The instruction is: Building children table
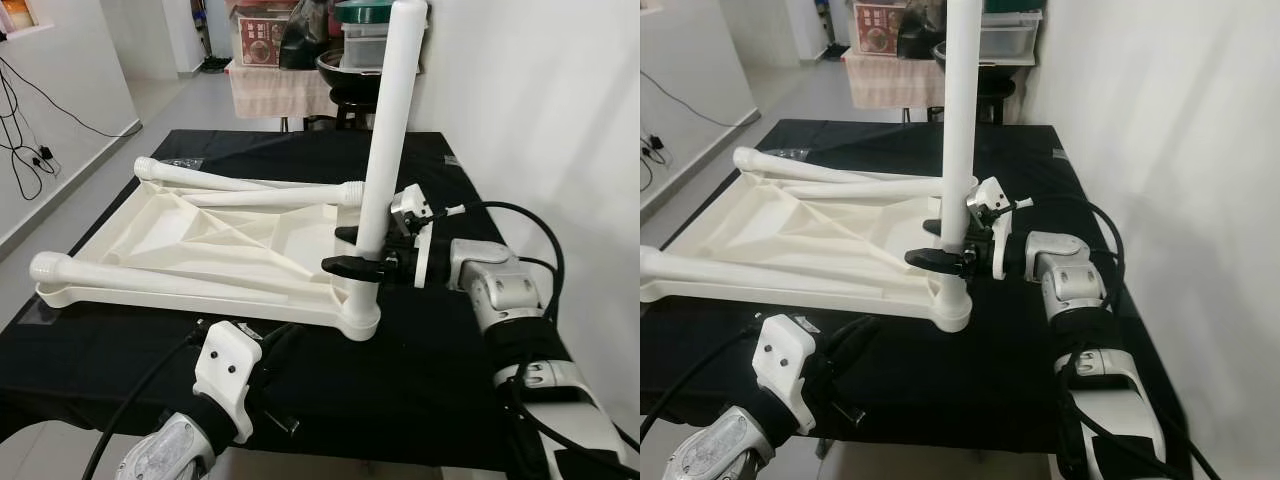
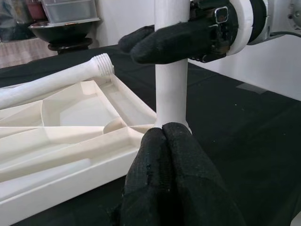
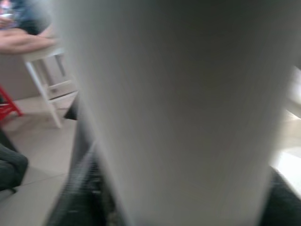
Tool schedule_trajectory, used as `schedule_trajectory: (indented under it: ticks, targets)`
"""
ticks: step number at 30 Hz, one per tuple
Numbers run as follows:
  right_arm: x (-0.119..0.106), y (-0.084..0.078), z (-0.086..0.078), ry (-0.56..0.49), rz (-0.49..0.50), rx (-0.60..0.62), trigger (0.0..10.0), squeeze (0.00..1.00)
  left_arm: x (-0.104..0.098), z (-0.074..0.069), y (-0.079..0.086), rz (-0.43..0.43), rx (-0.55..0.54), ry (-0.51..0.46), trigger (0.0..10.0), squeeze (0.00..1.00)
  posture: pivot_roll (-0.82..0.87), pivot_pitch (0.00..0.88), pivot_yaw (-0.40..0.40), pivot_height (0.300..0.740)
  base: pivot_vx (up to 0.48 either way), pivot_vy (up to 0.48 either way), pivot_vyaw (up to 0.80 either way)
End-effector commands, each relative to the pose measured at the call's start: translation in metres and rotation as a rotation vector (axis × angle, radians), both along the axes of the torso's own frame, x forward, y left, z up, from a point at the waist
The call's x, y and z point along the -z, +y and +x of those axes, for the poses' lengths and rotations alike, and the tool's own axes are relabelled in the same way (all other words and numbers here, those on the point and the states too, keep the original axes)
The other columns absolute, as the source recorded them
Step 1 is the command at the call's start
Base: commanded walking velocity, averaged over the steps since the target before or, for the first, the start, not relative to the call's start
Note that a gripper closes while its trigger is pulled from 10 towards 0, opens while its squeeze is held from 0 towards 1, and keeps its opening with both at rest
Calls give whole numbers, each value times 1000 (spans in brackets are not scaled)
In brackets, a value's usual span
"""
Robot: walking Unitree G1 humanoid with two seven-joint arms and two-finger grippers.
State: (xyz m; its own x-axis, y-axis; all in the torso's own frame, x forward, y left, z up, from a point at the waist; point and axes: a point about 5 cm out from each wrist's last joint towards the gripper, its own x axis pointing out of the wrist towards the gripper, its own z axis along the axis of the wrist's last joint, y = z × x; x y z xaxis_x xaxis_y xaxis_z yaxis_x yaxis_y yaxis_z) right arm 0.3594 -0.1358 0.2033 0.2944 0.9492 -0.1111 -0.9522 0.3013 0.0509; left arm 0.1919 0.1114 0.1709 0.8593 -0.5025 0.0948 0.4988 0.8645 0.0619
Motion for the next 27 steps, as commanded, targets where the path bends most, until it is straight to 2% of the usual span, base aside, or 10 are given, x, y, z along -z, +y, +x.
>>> schedule_trajectory:
  ticks: [1,9,14,15,16,19,22,25,26,27]
  targets:
    - [-4,8,0,-13,4,-52,0,0,1,-1,-1,4,-4,1,10000,0,43,14,-49,740,0,0,0]
    - [-1,-15,0,-45,-39,-12,0,0,0,-2,-3,-4,0,-1,10000,0,22,23,-48,740,0,0,0]
    - [15,-28,-9,-82,-127,269,0,0,-1,-2,-2,-7,2,-2,10000,0,-10,35,-40,740,0,0,0]
    - [25,-20,-17,-88,-60,733,0,0,-2,-2,1,-7,6,-1,10000,0,-43,46,-22,740,0,0,0]
    - [25,-20,-17,-88,-60,733,0,0,-2,-2,1,-7,6,-1,10000,0,-43,46,-22,740,0,0,0]
    - [59,10,-58,8,-55,862,0,0,-2,-1,2,-2,14,-2,10000,0,-41,44,-18,740,0,0,0]
    - [67,20,-71,9,-60,859,0,0,-2,-1,2,0,16,-2,10000,0,-41,44,-18,740,0,0,0]
    - [68,32,-67,-18,-82,764,0,0,-1,1,2,3,18,0,10000,0,-27,24,-28,740,0,0,0]
    - [68,33,-64,-17,-91,745,10000,0,0,1,2,5,14,-1,10000,0,-32,25,-26,740,0,0,0]
    - [68,33,-64,-17,-91,745,10000,0,0,1,2,5,14,-1,10000,0,-32,25,-26,740,0,0,0]
